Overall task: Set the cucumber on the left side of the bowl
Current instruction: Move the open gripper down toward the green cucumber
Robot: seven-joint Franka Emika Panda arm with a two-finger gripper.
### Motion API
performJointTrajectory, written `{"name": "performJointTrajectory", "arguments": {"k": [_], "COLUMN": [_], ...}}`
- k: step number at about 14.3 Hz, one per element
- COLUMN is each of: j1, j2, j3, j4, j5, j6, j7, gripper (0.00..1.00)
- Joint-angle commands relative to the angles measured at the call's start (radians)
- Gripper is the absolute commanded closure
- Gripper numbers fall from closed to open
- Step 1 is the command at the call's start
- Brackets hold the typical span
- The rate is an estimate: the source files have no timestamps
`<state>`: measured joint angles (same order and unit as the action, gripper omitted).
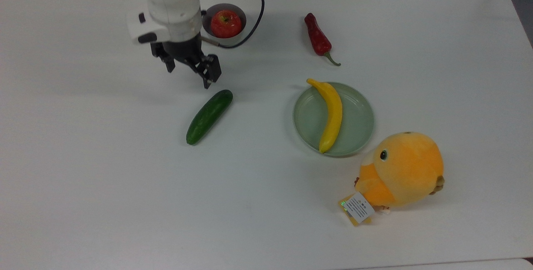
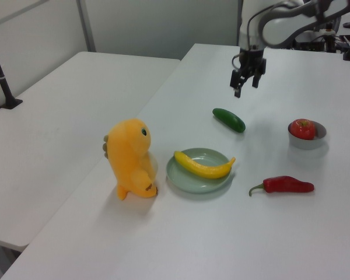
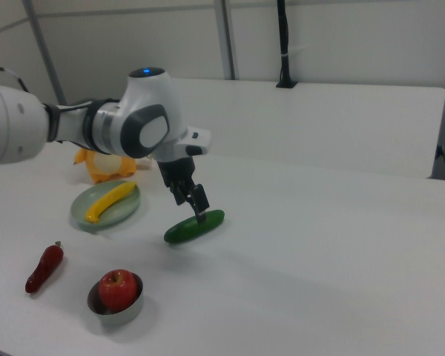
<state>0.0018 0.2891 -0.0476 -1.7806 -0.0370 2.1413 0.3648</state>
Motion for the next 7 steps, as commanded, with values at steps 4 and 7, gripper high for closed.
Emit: {"name": "performJointTrajectory", "arguments": {"k": [4, 7], "j1": [0.01, 0.018], "j2": [0.162, 0.173], "j3": [0.003, 0.014], "j4": [0.061, 0.037], "j5": [-0.02, -0.017], "j6": [0.187, 0.187], "j7": [0.117, 0.149], "gripper": [0.0, 0.0]}}
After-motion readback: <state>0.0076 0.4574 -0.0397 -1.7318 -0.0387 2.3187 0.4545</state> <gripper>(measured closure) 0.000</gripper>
